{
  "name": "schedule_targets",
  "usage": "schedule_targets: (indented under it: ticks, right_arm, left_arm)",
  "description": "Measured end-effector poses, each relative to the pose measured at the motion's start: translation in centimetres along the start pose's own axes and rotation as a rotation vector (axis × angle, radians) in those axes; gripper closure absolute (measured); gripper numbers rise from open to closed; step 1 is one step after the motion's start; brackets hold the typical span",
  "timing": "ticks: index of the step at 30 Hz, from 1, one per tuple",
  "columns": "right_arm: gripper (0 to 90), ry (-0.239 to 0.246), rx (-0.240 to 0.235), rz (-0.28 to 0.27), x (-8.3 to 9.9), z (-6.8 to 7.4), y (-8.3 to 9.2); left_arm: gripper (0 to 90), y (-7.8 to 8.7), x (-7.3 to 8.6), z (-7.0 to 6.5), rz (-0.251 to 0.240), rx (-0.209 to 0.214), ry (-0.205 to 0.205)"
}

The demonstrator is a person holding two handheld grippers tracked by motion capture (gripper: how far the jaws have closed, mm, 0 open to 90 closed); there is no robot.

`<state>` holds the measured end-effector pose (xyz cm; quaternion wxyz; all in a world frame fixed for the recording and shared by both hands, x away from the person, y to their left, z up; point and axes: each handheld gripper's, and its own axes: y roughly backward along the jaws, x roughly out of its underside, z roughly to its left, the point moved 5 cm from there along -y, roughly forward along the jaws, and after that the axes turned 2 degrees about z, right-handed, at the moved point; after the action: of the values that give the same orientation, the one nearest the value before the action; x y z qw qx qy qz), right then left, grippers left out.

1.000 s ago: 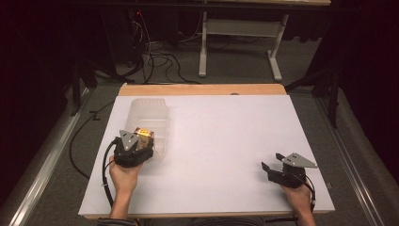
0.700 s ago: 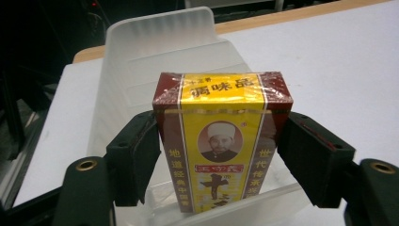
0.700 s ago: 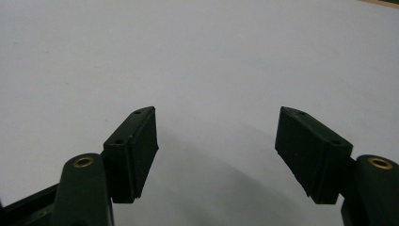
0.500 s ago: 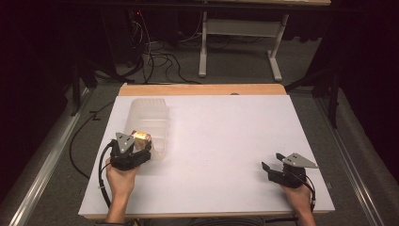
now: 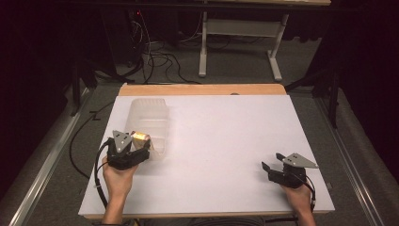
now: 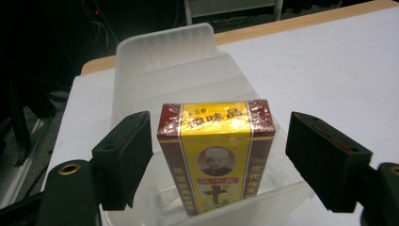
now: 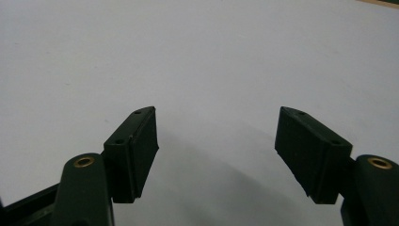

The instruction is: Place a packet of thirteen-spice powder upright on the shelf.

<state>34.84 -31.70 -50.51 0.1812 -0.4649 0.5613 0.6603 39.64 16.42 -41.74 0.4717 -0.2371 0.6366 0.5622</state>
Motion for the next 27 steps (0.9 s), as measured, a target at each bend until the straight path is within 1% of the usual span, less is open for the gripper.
schedule_targets:
  ticks: [6, 10, 14, 15, 16, 17, 18, 24, 27]
  right_arm:
    - [30.9, -0.003, -0.001, 0.0, 0.0, 0.0, 0.0]
    - [30.9, -0.008, -0.001, 0.0, 0.0, 0.0, 0.0]
    - [31.1, -0.008, -0.002, -0.001, 0.0, 0.0, 0.0]
    - [31.2, -0.005, -0.002, -0.001, 0.0, 0.0, 0.0]
    - [31.2, -0.005, -0.002, -0.001, 0.0, 0.0, 0.0]
    - [31.3, -0.005, -0.003, -0.003, 0.0, 0.0, 0.0]
    - [31.3, -0.005, -0.003, -0.003, 0.0, 0.0, 0.0]
    - [31.3, -0.007, -0.003, -0.003, 0.0, 0.0, 0.0]
    - [31.3, -0.007, -0.003, -0.003, 0.0, 0.0, 0.0]
  left_arm:
    - [23.3, 0.7, -0.7, 0.0, -0.017, 0.008, -0.005]
    - [23.4, 1.2, -1.1, -0.3, -0.033, 0.02, -0.011]
    - [23.7, 1.6, -1.5, -0.9, -0.044, 0.034, -0.029]
    - [23.9, 1.7, -1.6, -1.3, -0.047, 0.043, -0.038]
    - [24.0, 1.7, -1.6, -1.3, -0.047, 0.043, -0.038]
    - [24.3, 1.8, -1.8, -1.7, -0.048, 0.052, -0.046]
    - [24.4, 1.8, -1.8, -1.7, -0.048, 0.052, -0.046]
    - [24.4, 2.0, -1.9, -2.8, -0.048, 0.071, -0.073]
    - [24.3, 2.0, -1.9, -3.2, -0.05, 0.074, -0.08]
